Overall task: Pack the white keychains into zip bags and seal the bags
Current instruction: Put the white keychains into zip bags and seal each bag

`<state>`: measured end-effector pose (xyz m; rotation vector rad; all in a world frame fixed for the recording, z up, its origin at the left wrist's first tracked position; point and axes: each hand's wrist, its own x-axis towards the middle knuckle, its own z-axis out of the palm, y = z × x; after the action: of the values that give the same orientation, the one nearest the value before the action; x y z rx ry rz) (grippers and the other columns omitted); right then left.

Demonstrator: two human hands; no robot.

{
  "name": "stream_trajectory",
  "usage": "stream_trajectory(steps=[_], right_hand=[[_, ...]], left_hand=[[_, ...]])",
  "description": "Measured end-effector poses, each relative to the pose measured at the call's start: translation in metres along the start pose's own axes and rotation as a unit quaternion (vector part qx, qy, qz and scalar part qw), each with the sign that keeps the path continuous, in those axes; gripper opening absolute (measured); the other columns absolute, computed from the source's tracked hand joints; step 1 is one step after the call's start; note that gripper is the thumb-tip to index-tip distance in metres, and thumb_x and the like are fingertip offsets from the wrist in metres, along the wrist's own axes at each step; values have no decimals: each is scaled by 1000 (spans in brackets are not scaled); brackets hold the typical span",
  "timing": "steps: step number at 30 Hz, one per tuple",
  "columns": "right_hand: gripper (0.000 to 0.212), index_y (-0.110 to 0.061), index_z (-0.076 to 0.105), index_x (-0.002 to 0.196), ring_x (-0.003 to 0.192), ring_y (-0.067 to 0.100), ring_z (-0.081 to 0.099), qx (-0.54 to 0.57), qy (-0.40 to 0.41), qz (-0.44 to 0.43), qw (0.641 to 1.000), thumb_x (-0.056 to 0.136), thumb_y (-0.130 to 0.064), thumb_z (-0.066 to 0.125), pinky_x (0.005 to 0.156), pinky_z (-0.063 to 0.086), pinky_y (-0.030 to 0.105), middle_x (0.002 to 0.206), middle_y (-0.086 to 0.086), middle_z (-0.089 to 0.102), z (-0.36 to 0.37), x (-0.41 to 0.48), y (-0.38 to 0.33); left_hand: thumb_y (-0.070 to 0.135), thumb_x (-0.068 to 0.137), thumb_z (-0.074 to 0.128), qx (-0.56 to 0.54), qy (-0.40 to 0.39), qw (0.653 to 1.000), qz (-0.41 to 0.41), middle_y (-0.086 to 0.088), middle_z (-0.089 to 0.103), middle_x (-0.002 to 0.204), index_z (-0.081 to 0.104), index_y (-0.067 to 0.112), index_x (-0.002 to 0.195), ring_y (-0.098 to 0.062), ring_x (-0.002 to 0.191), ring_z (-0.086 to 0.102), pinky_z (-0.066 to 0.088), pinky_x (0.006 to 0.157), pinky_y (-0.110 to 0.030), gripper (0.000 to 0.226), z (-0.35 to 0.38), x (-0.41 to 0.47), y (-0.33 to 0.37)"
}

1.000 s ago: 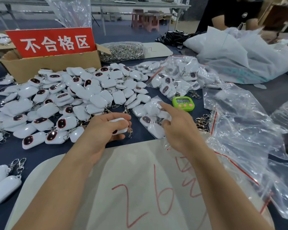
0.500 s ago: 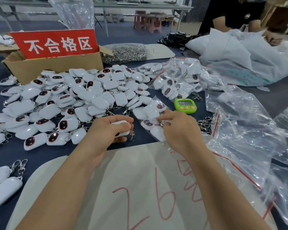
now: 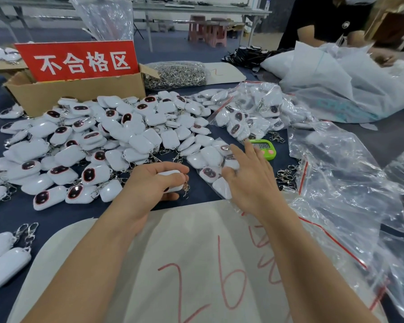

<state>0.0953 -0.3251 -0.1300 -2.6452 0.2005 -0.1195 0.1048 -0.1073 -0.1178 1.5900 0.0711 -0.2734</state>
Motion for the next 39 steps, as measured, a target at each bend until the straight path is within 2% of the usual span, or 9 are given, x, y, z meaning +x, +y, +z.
stream_trajectory(steps=[9,12,14,20,24,27,33,35,39], right_hand=[[44,-24,54,143,157,22,17,64,46,11,997,99,-20,50,127,13,40,169,2,27,-6,-9,-6],[31,-20,57,120,132,27,46,113,92,27,989,90,-11,57,111,35,41,128,-1,55,-9,-11,-10],[29,-18,56,114,112,25,50,119,118,30,985,87,-8,58,99,40,40,107,-7,48,-13,-13,-11],[24,-14,62,105,125,28,51,129,131,21,983,87,1,55,108,39,46,123,0,57,-14,-16,-8],[27,-19,64,90,101,22,55,140,170,19,975,81,4,53,81,36,22,98,-9,57,-15,-16,-6],[28,-28,67,86,74,14,60,198,201,-11,959,84,-4,52,67,45,23,83,-5,71,-11,-25,-20],[57,-40,59,133,106,6,57,200,3,-173,964,83,-14,63,90,43,13,119,-8,68,24,-49,-57],[46,-36,64,127,90,5,55,201,-16,-151,968,87,-15,64,78,40,10,105,-11,69,27,-46,-57],[17,-21,70,100,74,10,62,244,7,-86,966,103,-26,54,71,49,31,77,-3,69,21,-40,-52]], left_hand=[[5,88,71,4,3,1000,-4,-1,80,92,83,21,89,-6,74,72,55,59,-18,20,0,0,0],[5,88,71,5,2,1000,-4,-1,80,92,83,21,88,-6,75,72,55,59,-18,20,1,0,0],[5,88,71,5,1,1000,-4,-1,80,92,83,21,89,-6,74,72,55,60,-18,20,1,0,1],[5,88,71,5,-3,1000,-6,-1,80,92,83,22,88,-7,74,72,56,60,-19,21,1,-1,0],[-1,90,66,-3,-6,1000,11,-2,80,96,83,22,94,-10,83,73,58,67,-20,29,0,-2,2],[-11,91,57,-63,-29,997,26,-7,79,106,76,21,115,-18,97,75,61,79,-25,45,1,1,3],[-3,86,67,-47,-106,993,5,-8,75,104,65,16,128,-21,91,72,62,73,-31,46,8,-1,1],[6,82,72,-19,-86,996,-1,-6,78,102,67,21,124,-21,89,73,62,73,-31,44,8,-2,1],[20,92,74,32,12,995,92,-5,78,83,80,29,99,-16,72,70,60,69,-25,13,8,-1,0]])
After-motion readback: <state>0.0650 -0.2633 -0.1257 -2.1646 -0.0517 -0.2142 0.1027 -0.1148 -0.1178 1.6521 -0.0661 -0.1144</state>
